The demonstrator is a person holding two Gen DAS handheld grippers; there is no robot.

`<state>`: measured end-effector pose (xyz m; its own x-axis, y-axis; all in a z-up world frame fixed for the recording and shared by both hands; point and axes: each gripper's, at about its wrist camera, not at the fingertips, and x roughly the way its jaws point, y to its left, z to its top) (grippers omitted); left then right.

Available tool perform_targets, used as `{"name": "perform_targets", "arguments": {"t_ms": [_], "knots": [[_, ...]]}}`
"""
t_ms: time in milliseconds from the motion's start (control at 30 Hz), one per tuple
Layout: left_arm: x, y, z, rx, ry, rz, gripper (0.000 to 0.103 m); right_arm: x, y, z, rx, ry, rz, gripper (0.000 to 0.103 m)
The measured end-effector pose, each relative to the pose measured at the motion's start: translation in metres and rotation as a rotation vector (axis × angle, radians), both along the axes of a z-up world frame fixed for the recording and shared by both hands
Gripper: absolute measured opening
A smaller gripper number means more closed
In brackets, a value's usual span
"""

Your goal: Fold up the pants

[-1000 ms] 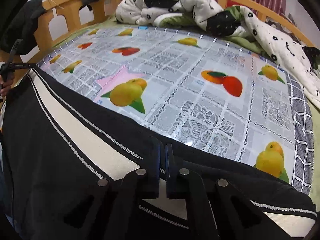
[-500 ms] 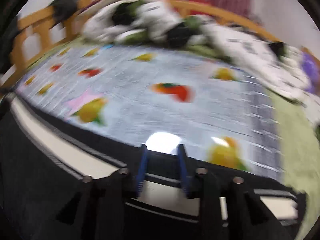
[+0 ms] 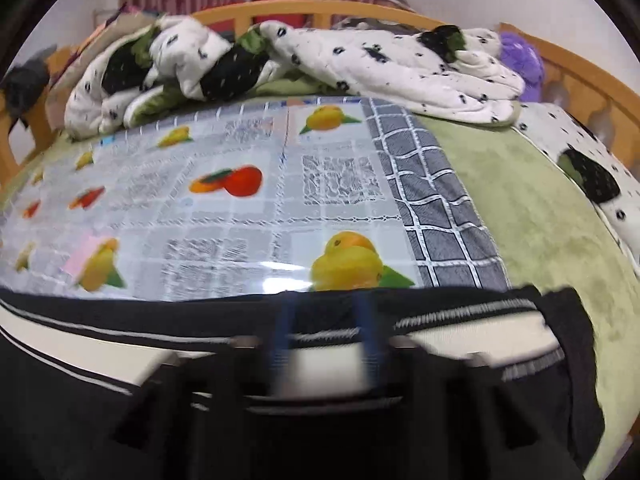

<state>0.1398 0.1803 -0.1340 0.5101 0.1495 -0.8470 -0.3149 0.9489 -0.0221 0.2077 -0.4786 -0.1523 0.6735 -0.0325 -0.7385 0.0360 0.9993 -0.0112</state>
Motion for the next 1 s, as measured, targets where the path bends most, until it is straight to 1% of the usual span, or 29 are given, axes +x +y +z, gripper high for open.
{"name": "perform_targets", "arguments": {"t_ms": [67,100,133,200,233,333,400,467,533,567,600,733,767,800,833,867,933,1000], "knots": [[-0.013,-0.015,0.009,-0.033,-0.037,-0.035,0.065,-0.010,0.013,0.015,-0.021,-0.008,-0.026,0.044],[-0.021,-0.025,0.013,-0.043,-0.057,-0.059,0.065,-0.013,0.018,0.019,-0.024,-0.004,-0.025,0.044],[-0.027,-0.034,0.015,-0.049,-0.068,-0.079,0.065,-0.023,0.029,0.027,-0.016,0.000,-0.014,0.044],[-0.048,-0.062,0.019,-0.058,-0.081,-0.153,0.065,-0.041,0.046,0.037,-0.016,0.005,-0.013,0.044],[-0.057,-0.072,0.020,-0.065,-0.084,-0.178,0.065,-0.049,0.052,0.040,0.003,0.005,-0.018,0.044],[-0.088,-0.095,0.013,-0.085,-0.084,-0.221,0.066,-0.080,0.076,0.049,0.136,0.030,-0.013,0.044],[-0.114,-0.095,0.006,-0.118,-0.106,-0.207,0.066,-0.100,0.094,0.059,0.203,0.032,0.011,0.044],[-0.138,-0.085,-0.009,-0.175,-0.129,-0.177,0.066,-0.117,0.110,0.068,0.226,0.003,0.028,0.044],[-0.151,-0.071,-0.026,-0.216,-0.095,-0.152,0.065,-0.132,0.128,0.074,0.217,-0.027,0.035,0.045],[-0.159,-0.057,-0.037,-0.234,-0.089,-0.126,0.065,-0.138,0.137,0.076,0.220,-0.031,0.047,0.045],[-0.166,-0.045,-0.040,-0.252,-0.117,-0.119,0.065,-0.141,0.144,0.077,0.227,-0.030,0.056,0.045],[-0.192,-0.003,-0.038,-0.223,-0.211,-0.062,0.065,-0.147,0.167,0.073,0.232,-0.008,0.068,0.045],[-0.199,0.010,-0.039,-0.225,-0.231,-0.028,0.065,-0.148,0.174,0.072,0.219,0.002,0.072,0.045],[-0.207,0.028,-0.043,-0.239,-0.236,0.025,0.065,-0.147,0.179,0.071,0.207,0.010,0.077,0.045],[-0.211,0.040,-0.047,-0.272,-0.238,0.042,0.064,-0.147,0.183,0.070,0.196,0.015,0.082,0.045],[-0.216,0.054,-0.051,-0.343,-0.260,0.043,0.064,-0.145,0.187,0.069,0.181,0.018,0.086,0.045],[-0.221,0.069,-0.053,-0.418,-0.293,0.054,0.064,-0.142,0.196,0.067,0.147,0.019,0.086,0.045],[-0.220,0.086,-0.052,-0.479,-0.320,0.090,0.064,-0.138,0.202,0.063,0.119,0.037,0.086,0.045]]}}
